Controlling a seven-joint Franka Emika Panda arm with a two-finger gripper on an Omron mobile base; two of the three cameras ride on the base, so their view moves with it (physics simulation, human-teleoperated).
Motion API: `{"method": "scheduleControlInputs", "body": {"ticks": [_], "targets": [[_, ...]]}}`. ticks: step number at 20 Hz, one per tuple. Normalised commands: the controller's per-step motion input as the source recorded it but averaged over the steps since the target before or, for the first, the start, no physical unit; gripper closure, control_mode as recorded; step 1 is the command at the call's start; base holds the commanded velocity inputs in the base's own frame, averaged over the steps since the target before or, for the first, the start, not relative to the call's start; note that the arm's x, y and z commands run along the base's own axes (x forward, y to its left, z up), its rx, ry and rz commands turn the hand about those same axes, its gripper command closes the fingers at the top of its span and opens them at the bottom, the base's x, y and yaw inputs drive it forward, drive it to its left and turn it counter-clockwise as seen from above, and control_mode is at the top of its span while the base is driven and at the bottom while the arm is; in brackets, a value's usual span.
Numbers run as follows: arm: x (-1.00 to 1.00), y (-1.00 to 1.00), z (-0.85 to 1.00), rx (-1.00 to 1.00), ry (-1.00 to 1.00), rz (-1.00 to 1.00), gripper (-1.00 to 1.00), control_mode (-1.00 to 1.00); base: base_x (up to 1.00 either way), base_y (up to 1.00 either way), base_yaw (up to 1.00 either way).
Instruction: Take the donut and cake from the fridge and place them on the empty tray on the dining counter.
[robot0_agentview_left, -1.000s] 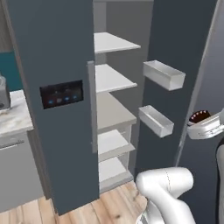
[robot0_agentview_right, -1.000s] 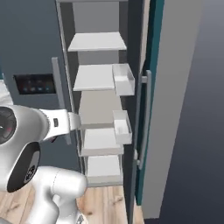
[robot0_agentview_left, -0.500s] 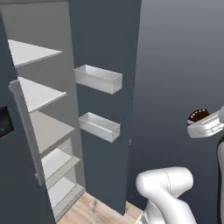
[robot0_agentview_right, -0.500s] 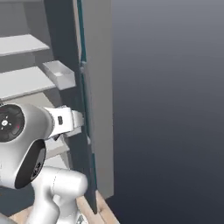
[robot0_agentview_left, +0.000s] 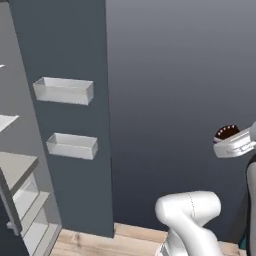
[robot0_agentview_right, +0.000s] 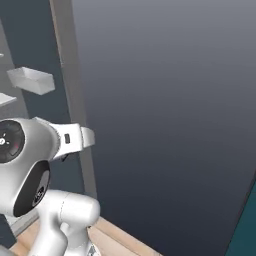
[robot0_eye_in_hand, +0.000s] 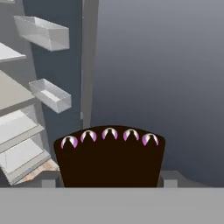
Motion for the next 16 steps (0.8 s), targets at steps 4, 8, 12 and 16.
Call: {"method": "scheduleControlInputs", "body": {"ticks": [4, 8, 12, 16], "targets": [[0.0, 0.0, 0.0, 0.0, 0.0, 0.0, 1.0, 1.0, -1.0, 0.58, -0.35], [0.0, 0.0, 0.0, 0.0, 0.0, 0.0, 1.0, 1.0, -1.0, 0.45, -0.38], [0.0, 0.0, 0.0, 0.0, 0.0, 0.0, 1.0, 1.0, -0.99, 0.05, -0.55], [0.0, 0.0, 0.0, 0.0, 0.0, 0.0, 1.0, 1.0, -0.64, -0.04, -0.62]]}}
